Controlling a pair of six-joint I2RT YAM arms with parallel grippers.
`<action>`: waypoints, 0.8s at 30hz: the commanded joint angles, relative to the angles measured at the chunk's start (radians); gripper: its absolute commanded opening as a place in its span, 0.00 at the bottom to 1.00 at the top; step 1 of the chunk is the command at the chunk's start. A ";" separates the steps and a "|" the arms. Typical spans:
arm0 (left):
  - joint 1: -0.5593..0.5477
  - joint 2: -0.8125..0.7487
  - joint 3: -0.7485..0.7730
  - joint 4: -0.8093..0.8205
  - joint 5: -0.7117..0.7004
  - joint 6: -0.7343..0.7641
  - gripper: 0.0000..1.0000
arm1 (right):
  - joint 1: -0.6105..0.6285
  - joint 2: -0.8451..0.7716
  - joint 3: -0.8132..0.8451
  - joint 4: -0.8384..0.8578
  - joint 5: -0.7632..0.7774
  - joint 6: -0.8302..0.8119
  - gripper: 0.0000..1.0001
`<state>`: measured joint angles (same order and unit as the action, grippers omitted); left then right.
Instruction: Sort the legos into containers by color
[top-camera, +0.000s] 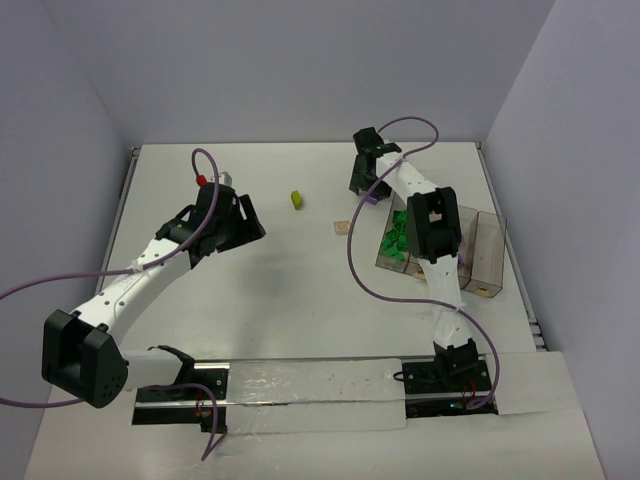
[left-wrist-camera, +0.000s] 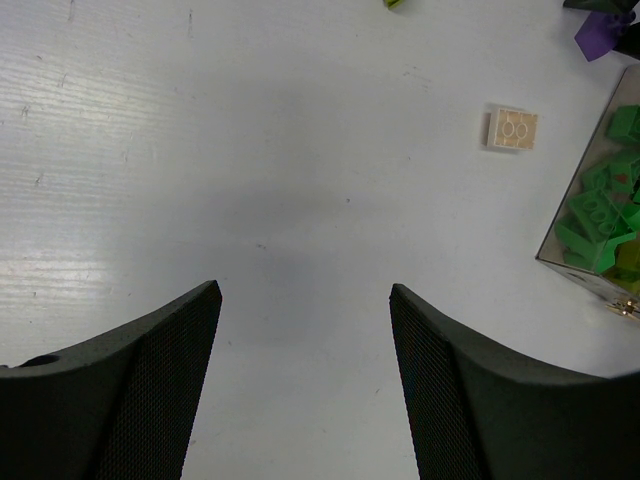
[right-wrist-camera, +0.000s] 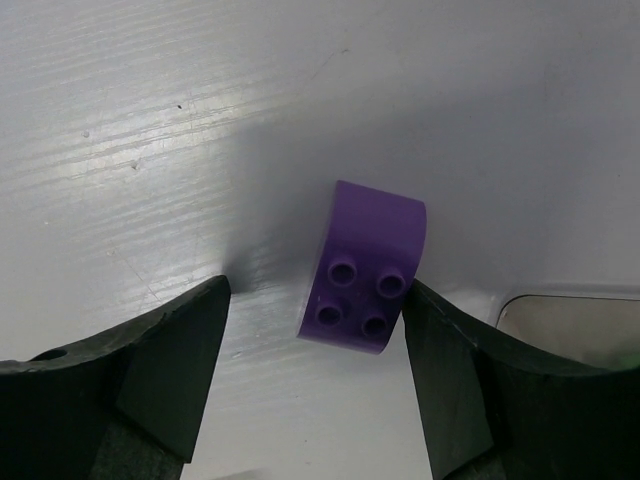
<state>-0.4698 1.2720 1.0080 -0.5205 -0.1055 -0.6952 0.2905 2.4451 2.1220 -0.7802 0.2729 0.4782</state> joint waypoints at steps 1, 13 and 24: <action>-0.003 -0.010 0.012 0.009 -0.012 0.006 0.76 | 0.004 0.007 0.022 0.000 -0.002 0.002 0.70; -0.003 -0.018 0.018 0.002 -0.013 0.002 0.76 | 0.008 -0.128 -0.022 0.074 -0.085 -0.021 0.17; -0.003 -0.039 0.020 0.002 -0.010 -0.003 0.76 | -0.024 -0.629 -0.508 0.349 -0.130 -0.083 0.17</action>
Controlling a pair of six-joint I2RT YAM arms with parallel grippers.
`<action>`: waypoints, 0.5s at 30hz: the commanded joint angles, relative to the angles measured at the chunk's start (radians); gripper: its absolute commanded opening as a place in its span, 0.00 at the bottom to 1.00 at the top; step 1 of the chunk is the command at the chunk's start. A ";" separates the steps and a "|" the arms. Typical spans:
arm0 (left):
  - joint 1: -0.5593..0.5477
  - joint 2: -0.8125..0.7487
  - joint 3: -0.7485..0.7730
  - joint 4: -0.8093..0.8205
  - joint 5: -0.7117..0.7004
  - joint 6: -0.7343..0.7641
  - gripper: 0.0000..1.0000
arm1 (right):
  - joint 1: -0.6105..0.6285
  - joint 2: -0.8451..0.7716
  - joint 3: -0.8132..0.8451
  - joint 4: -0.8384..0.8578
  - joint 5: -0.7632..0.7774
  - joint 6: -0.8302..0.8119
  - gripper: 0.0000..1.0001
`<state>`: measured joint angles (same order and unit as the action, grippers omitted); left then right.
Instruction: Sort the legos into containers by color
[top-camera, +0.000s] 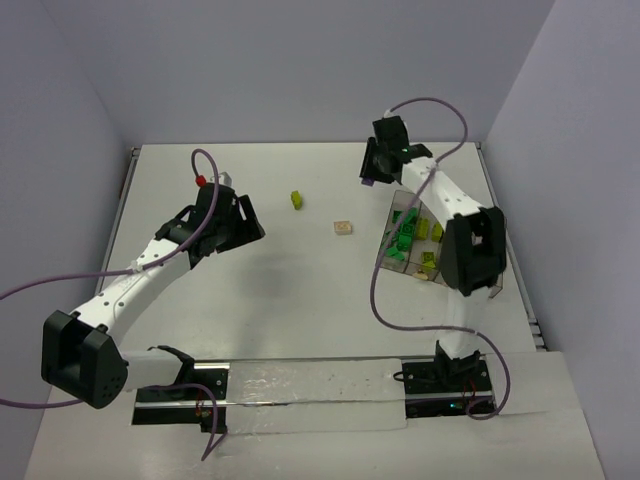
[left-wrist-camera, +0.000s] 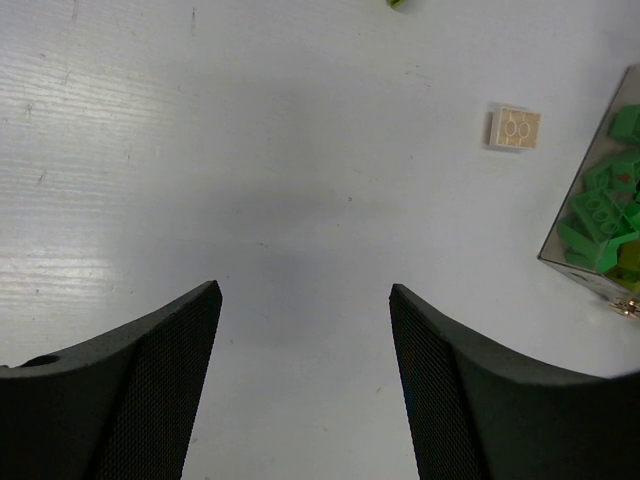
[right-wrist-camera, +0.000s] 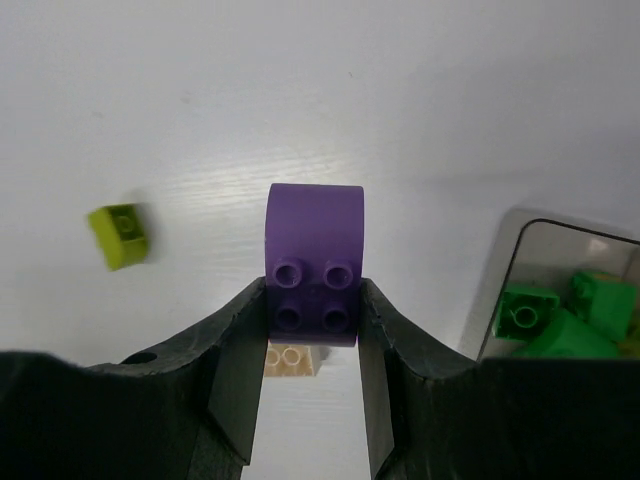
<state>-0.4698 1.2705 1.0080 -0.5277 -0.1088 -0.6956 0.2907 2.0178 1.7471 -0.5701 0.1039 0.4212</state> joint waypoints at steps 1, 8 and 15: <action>-0.003 -0.038 0.022 0.009 -0.010 -0.002 0.76 | -0.043 -0.258 -0.205 0.159 0.046 -0.019 0.17; -0.003 -0.031 0.032 0.014 -0.011 0.007 0.76 | -0.233 -0.581 -0.642 0.249 0.024 0.036 0.18; -0.004 -0.011 0.028 0.040 0.028 0.005 0.76 | -0.459 -0.744 -0.829 0.234 0.092 0.037 0.21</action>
<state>-0.4698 1.2606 1.0080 -0.5266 -0.1052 -0.6952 -0.0912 1.3459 0.9679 -0.3653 0.1440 0.4523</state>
